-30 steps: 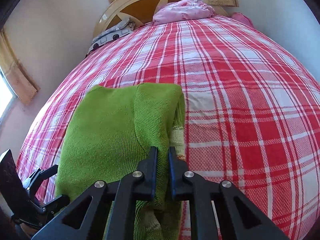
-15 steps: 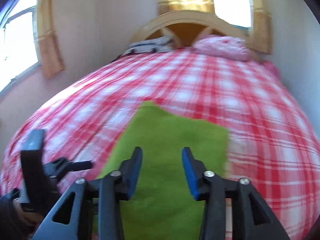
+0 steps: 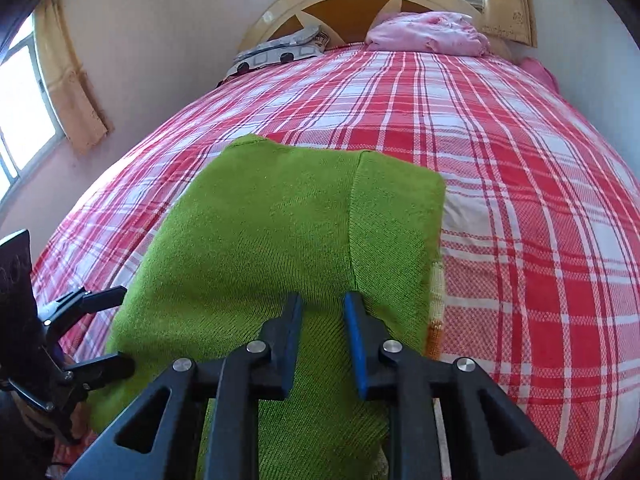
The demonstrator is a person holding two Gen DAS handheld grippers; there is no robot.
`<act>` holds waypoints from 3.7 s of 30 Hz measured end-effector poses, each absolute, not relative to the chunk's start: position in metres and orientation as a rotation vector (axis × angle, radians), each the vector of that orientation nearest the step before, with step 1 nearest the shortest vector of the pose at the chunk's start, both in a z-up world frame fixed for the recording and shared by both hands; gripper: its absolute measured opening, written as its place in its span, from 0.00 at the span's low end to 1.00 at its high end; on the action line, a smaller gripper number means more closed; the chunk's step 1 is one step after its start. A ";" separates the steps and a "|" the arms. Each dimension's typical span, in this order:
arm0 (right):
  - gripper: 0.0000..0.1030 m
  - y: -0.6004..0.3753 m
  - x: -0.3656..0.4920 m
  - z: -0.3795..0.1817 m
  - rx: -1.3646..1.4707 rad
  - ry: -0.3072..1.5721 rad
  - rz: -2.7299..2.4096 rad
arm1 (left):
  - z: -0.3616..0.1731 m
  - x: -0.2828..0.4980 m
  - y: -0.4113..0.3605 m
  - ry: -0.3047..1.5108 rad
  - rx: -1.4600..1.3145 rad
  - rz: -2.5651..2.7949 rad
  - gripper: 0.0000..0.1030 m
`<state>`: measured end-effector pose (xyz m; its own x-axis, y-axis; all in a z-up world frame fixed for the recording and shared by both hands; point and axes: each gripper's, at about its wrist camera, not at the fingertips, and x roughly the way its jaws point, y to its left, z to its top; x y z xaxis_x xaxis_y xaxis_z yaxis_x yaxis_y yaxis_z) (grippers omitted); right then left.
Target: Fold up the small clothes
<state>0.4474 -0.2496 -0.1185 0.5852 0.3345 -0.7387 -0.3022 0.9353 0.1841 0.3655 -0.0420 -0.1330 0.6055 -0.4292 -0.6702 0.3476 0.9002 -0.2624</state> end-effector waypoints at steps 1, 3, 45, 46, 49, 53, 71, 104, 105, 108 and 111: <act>0.21 -0.249 0.447 -0.119 0.038 0.867 0.369 | -0.132 0.365 -0.042 0.799 -0.108 -0.447 1.00; 0.21 -0.252 0.449 -0.121 0.059 0.849 0.380 | -0.130 0.366 -0.043 0.804 -0.110 -0.452 1.00; 0.44 -0.312 0.536 -0.160 0.555 0.946 0.620 | -0.140 0.389 -0.067 0.869 -0.173 -0.499 1.00; 0.43 -0.313 0.537 -0.161 0.564 0.943 0.624 | -0.140 0.389 -0.068 0.869 -0.170 -0.502 1.00; 0.43 -0.313 0.537 -0.162 0.559 0.944 0.624 | -0.140 0.387 -0.070 0.865 -0.161 -0.519 0.94; 0.43 -0.310 0.537 -0.161 0.534 0.943 0.611 | -0.139 0.386 -0.074 0.862 -0.146 -0.534 0.87; 0.28 -0.289 0.498 -0.137 0.416 0.870 0.546 | -0.118 0.366 -0.075 0.814 -0.062 -0.539 0.42; 0.27 -0.184 0.402 -0.096 0.460 0.776 0.766 | -0.059 0.263 0.006 0.705 -0.055 -0.434 0.39; 0.27 -0.180 0.401 -0.096 0.460 0.778 0.774 | -0.060 0.259 0.009 0.705 -0.056 -0.430 0.39; 0.27 -0.164 0.396 -0.096 0.451 0.789 0.799 | -0.061 0.252 0.021 0.704 -0.068 -0.411 0.39; 0.27 -0.146 0.392 -0.095 0.428 0.799 0.825 | -0.062 0.244 0.036 0.701 -0.090 -0.391 0.39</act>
